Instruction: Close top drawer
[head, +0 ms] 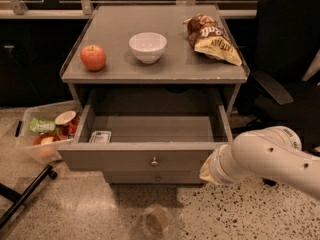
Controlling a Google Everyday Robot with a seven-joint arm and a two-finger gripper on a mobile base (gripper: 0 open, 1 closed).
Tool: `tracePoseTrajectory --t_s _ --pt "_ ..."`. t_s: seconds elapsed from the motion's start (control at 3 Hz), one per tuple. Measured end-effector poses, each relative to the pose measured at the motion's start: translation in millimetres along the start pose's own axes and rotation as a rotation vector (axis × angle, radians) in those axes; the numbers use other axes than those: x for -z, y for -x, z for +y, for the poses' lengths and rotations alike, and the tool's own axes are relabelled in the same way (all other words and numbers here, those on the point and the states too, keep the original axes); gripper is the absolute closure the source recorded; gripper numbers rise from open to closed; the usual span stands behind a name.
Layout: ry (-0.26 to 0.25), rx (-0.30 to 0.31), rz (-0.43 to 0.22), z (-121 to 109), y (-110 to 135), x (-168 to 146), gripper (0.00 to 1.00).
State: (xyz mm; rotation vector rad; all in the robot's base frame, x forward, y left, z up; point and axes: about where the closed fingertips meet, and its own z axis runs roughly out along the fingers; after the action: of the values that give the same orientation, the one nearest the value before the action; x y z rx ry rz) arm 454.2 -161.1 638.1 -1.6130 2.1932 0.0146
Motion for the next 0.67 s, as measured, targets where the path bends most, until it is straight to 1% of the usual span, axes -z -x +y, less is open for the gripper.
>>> tracePoseTrajectory --t_s 0.33,0.67 --pt "0.091 0.002 -0.100 -7.0 10.2 -28.5 1.00" --pt "0.137 -0.053 -0.227 -19.5 27.7 -45.5 1.00"
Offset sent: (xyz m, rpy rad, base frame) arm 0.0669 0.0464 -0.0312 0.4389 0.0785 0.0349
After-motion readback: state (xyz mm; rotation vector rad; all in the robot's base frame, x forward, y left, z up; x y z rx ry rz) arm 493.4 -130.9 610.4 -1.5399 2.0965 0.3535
